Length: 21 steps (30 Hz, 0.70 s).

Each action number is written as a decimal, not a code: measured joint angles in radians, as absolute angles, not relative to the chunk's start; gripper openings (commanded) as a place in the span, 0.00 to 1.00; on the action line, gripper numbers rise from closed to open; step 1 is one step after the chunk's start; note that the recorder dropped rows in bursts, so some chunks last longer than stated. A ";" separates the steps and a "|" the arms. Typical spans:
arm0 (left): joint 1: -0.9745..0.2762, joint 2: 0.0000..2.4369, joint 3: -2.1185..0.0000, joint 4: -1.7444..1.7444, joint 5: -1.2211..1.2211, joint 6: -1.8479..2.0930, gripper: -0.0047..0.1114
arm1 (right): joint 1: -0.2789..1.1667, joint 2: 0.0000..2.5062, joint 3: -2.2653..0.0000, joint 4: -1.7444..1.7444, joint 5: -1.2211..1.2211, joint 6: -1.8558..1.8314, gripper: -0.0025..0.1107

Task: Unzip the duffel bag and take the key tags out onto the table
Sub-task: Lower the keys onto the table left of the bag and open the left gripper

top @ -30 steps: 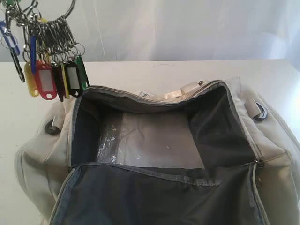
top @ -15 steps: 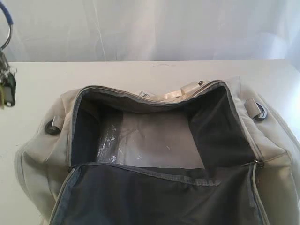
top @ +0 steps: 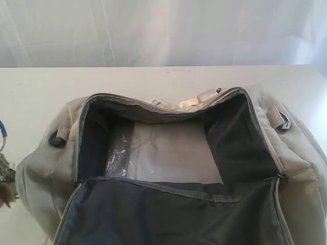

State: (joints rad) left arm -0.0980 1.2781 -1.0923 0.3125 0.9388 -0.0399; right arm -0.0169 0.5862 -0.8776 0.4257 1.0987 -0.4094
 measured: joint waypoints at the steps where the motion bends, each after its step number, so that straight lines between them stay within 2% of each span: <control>1: -0.095 1.289 -1.068 0.306 0.914 -0.045 0.04 | -0.017 0.586 -0.878 0.426 1.099 -0.409 0.02; 9: -0.093 1.408 -0.961 0.247 0.711 -0.069 0.04 | -0.017 0.586 -0.878 0.426 1.099 -0.409 0.02; 21: -0.093 1.631 -0.953 0.221 0.529 -0.094 0.04 | -0.017 0.586 -0.878 0.426 1.099 -0.408 0.02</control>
State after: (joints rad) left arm -0.0930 1.6314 -0.9529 0.2206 0.5295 -0.0937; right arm -0.0169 0.5862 -0.8776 0.4257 1.0987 -0.4076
